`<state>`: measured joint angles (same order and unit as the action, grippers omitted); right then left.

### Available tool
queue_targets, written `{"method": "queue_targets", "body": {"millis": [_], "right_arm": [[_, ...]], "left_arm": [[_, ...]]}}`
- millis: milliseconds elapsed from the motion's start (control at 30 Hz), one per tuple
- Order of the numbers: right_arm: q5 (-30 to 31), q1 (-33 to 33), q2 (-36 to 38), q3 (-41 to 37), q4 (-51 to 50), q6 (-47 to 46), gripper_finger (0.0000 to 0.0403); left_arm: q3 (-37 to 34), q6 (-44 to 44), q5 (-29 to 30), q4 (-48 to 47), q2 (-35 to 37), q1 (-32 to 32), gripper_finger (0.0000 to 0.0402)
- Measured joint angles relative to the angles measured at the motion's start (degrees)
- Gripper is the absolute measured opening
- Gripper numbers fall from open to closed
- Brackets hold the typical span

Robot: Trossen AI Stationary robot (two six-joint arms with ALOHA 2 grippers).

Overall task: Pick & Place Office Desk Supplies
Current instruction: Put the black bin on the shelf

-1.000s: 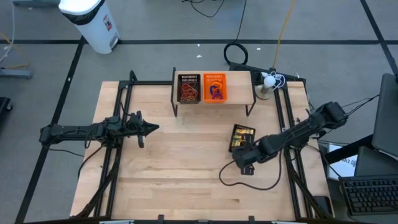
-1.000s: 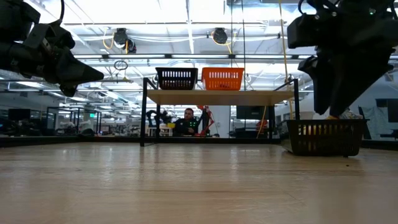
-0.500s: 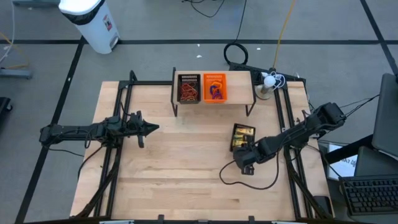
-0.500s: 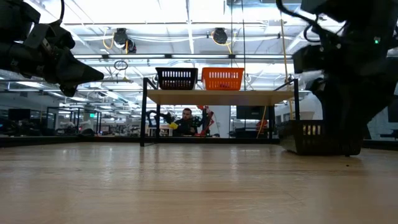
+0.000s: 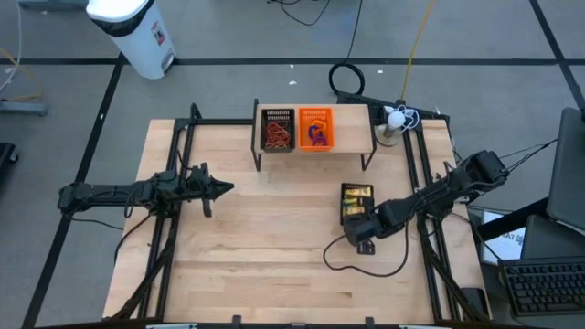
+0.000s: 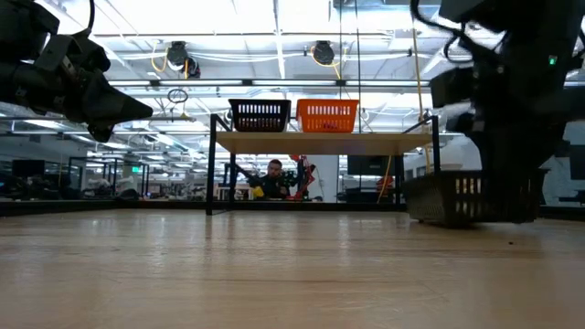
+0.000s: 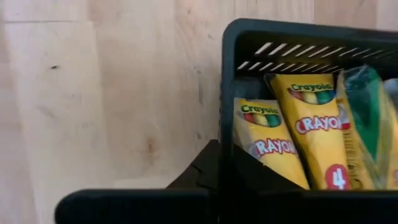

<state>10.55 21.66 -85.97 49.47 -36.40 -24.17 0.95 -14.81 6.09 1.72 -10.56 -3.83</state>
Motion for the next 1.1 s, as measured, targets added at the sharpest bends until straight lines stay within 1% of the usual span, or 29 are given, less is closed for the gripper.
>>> {"method": "queue_targets", "body": {"millis": [100, 200, 500, 633, 833, 1100], "right_arm": [[0.3, 1.2, 0.2, 3.2, -3.1, 0.9, 0.0003], [2.2, 2.6, 0.2, 8.7, -7.7, 1.9, 0.0002], [11.5, 5.1, 0.3, 27.4, -25.9, 4.7, 0.0001], [12.2, 5.0, 0.3, 33.0, -31.6, 6.2, 0.0001], [12.0, 4.4, 0.4, 37.9, -35.1, 8.0, 0.0000], [12.6, 2.0, 4.1, 38.5, -36.0, 9.6, 0.0000]], "left_arm": [[0.0, 0.0, 0.0, 0.0, 0.0, 0.0, 0.0005], [0.0, 0.0, 0.0, 0.0, 0.0, 0.0, 0.0005], [0.0, 0.0, -0.1, 0.0, 0.0, 0.0, 0.0005], [0.0, 0.0, -0.1, 0.0, 0.0, 0.0, 0.0005], [0.0, 0.0, -0.1, 0.0, 0.0, 0.0, 0.0005], [-0.1, 0.0, -0.1, 0.1, 0.0, 0.0, 0.0005]]}}
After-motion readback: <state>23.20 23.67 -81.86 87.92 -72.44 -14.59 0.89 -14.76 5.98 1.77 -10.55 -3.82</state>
